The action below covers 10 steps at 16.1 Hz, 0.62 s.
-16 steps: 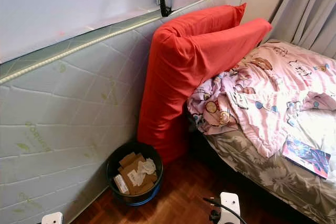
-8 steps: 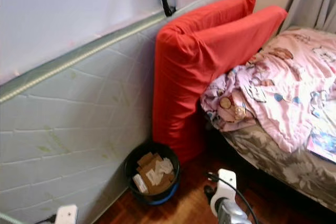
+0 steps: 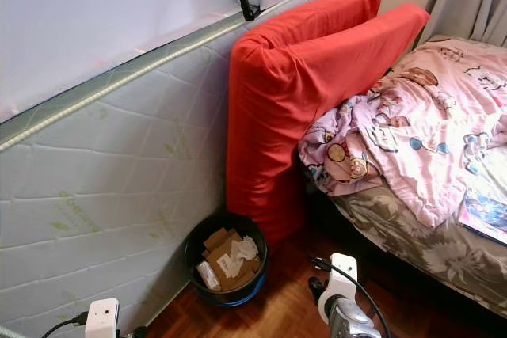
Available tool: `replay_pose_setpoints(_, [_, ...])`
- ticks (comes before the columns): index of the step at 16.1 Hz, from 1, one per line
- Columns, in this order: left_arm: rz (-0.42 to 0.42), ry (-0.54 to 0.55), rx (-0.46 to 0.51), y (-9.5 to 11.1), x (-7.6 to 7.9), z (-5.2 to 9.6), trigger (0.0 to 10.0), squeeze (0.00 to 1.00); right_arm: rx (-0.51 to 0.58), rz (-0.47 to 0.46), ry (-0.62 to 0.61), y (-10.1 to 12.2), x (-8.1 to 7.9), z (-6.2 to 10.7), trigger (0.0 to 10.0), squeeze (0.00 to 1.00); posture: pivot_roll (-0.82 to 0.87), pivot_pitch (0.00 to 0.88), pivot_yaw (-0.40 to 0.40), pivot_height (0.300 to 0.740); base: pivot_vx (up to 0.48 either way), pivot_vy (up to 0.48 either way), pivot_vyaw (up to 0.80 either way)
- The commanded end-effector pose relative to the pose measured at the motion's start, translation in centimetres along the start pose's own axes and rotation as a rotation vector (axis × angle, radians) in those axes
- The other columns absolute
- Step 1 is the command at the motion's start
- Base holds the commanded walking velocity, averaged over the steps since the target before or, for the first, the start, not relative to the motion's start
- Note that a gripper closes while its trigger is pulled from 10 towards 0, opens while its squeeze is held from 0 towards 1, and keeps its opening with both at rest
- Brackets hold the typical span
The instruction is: Clean up the room
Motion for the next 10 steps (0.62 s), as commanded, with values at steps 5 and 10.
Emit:
replay_pose_setpoints(5, [-0.021,0.015,-0.01,-0.21,-0.21,0.04,10.0,0.0,-0.016,0.003,0.004,-0.04,-0.19,-0.05,10.0,0.0,0.01,0.0,0.037,0.74,0.0,-0.19,-0.75])
replay_pose_setpoints(10, [-0.022,0.019,-0.01,-0.21,-0.28,0.04,10.0,0.0,-0.021,0.006,0.004,-0.09,-0.19,-0.05,10.0,0.0,0.01,0.0,0.036,0.74,0.0,-0.061,-0.74])
Point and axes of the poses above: a point about 5 cm out from each wrist's last joint towards the gripper, its own z axis pointing back from the gripper into the wrist, its own y axis along the axis of the wrist's last joint, x = y × z, the point moved 4 cm from there along -z, pointing out of the wrist towards the gripper, and after that the axes turned 12 degrees about -z, right-handed, at the moved point
